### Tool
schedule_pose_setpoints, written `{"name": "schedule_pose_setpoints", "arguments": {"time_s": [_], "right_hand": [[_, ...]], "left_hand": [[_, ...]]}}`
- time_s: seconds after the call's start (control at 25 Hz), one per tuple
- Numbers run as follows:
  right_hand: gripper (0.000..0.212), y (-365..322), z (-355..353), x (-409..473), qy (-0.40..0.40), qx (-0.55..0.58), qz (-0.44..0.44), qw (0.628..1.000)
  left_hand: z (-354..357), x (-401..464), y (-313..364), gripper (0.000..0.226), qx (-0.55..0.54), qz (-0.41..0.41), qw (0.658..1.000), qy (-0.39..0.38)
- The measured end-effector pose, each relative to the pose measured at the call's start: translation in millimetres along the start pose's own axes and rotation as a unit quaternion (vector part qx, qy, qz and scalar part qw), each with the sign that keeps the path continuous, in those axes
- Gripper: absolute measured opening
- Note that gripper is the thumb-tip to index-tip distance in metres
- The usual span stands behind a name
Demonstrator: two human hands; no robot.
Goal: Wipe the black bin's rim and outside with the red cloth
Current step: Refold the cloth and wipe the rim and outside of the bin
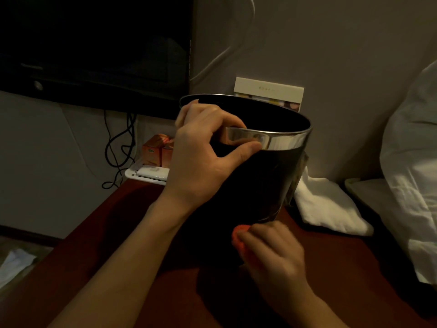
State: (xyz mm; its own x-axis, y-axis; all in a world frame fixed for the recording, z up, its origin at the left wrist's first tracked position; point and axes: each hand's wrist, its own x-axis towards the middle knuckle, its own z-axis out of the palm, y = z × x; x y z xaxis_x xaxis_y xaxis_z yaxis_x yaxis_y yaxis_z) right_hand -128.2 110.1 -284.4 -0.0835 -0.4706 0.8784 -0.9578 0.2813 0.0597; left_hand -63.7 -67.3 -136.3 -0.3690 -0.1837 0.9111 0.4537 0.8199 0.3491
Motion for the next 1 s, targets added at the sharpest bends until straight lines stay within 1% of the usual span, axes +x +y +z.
{"name": "schedule_pose_setpoints", "arguments": {"time_s": [0.08,0.12,0.16,0.28,0.36,0.4,0.44,0.52,0.56,0.6,0.64,0.72,0.76,0.8,0.84,0.92,0.96,1.0], "right_hand": [[0.014,-7.5,7.9,-7.5,-0.059,0.004,-0.041,0.997],[0.014,-6.6,6.4,-5.8,-0.066,0.008,-0.043,0.997],[0.014,-3.8,2.7,-1.3,-0.051,0.013,-0.034,0.998],[0.012,7.2,-15.7,16.1,0.040,0.010,0.032,0.999],[0.017,9.4,-17.0,16.2,0.061,0.008,0.059,0.996],[0.014,6.6,-11.9,10.7,0.049,0.007,0.057,0.997],[0.011,1.4,-4.6,1.4,0.017,0.003,0.038,0.999],[0.014,-8.1,5.3,-12.4,-0.063,-0.003,-0.025,0.998],[0.015,-7.6,4.6,-11.7,-0.075,-0.002,-0.039,0.996],[0.015,-4.9,0.7,-5.3,-0.061,0.000,-0.035,0.998],[0.014,-1.8,-4.8,2.9,-0.030,0.003,-0.015,0.999],[0.014,6.1,-15.2,16.5,0.037,0.000,0.029,0.999],[0.015,7.7,-16.1,16.5,0.048,-0.002,0.043,0.998],[0.015,6.4,-13.0,12.5,0.037,-0.001,0.045,0.998],[0.016,2.6,-6.2,4.7,0.004,0.003,0.031,1.000],[0.015,-5.2,7.2,-12.9,-0.081,0.013,-0.029,0.996],[0.014,-3.6,7.7,-14.8,-0.098,0.015,-0.043,0.994],[0.014,0.2,4.6,-11.0,-0.088,0.021,-0.039,0.995]], "left_hand": [[0.1,0.2,-0.4,0.025,0.002,0.005,1.000,-0.004],[0.1,0.3,-0.6,0.026,0.003,0.005,1.000,-0.006],[0.2,0.4,-0.9,0.026,0.004,0.005,1.000,-0.007],[1.0,0.6,-1.5,0.026,0.006,0.004,1.000,-0.004],[1.6,0.2,-1.5,0.025,0.009,0.008,1.000,-0.001],[1.6,0.2,-1.1,0.025,0.013,0.009,1.000,0.001],[1.5,-0.1,-0.2,0.025,0.016,0.008,1.000,0.002],[0.8,-0.5,1.7,0.023,0.023,0.006,1.000,0.005],[0.7,-1.1,2.6,0.022,0.029,0.009,1.000,0.004],[1.3,-1.2,3.8,0.021,0.043,0.019,0.999,-0.001],[2.7,-1.9,5.5,0.022,0.067,0.033,0.997,-0.010],[8.9,-3.9,9.7,0.031,0.116,0.058,0.991,-0.031],[12.4,-4.9,12.0,0.034,0.119,0.060,0.990,-0.037],[15.2,-4.9,13.3,0.035,0.107,0.056,0.992,-0.034],[16.4,-4.5,13.1,0.033,0.090,0.051,0.994,-0.026],[14.6,-3.2,8.1,0.025,0.066,0.039,0.997,-0.002],[12.2,-2.8,5.0,0.022,0.056,0.033,0.998,0.005],[9.7,-2.0,2.6,0.022,0.045,0.028,0.999,0.006]]}}
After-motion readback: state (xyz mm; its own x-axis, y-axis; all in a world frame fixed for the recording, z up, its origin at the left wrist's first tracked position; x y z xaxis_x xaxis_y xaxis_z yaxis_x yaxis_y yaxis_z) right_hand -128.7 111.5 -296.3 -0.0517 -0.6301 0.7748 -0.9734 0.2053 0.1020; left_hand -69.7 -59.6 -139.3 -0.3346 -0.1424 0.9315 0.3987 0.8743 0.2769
